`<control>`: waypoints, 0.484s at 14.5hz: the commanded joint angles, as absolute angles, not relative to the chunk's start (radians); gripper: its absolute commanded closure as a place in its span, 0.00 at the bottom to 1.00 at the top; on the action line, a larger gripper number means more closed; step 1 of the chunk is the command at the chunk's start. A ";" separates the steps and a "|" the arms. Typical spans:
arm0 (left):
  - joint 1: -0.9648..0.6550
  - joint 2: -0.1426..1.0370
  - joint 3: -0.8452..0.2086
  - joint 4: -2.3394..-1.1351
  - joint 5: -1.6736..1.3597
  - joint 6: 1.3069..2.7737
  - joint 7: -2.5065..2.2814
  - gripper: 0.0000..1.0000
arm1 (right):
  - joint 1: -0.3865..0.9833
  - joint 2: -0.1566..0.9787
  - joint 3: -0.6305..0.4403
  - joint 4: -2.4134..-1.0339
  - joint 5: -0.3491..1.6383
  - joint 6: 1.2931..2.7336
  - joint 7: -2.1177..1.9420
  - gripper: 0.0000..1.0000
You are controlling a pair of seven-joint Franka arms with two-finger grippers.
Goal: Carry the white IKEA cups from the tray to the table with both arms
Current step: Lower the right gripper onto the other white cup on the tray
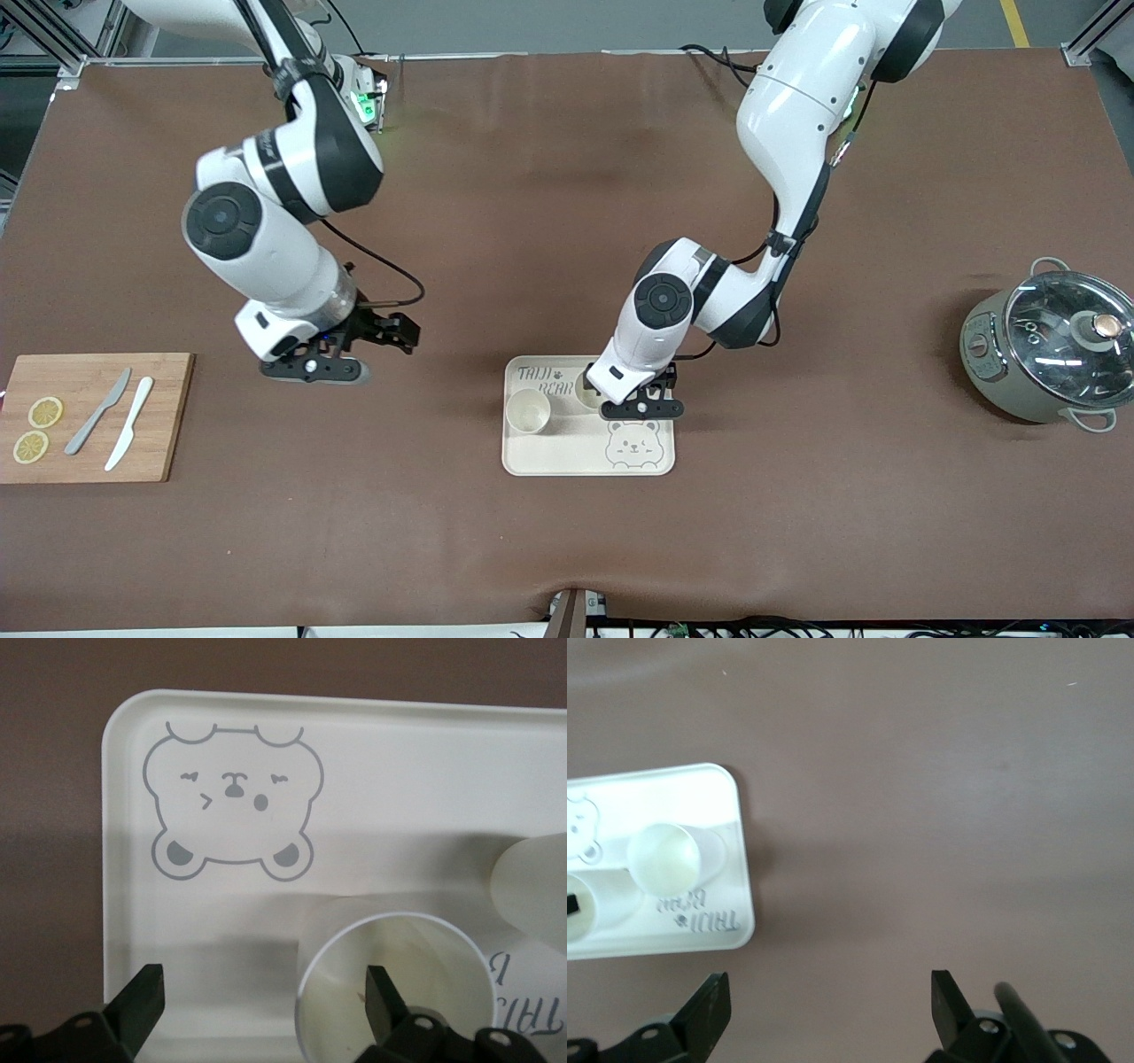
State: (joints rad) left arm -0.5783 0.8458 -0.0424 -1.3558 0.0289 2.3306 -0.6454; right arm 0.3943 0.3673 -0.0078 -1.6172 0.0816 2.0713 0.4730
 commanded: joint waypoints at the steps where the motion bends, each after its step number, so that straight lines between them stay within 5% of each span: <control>1: -0.589 0.857 -0.032 -1.338 0.060 2.336 -0.678 0.00 | 0.428 0.437 -0.017 -1.585 0.110 2.159 0.573 0.00; 7: -0.592 0.870 -0.031 -1.338 0.060 2.367 -0.678 0.00 | 0.518 0.639 -0.021 -1.424 0.095 2.232 0.689 0.00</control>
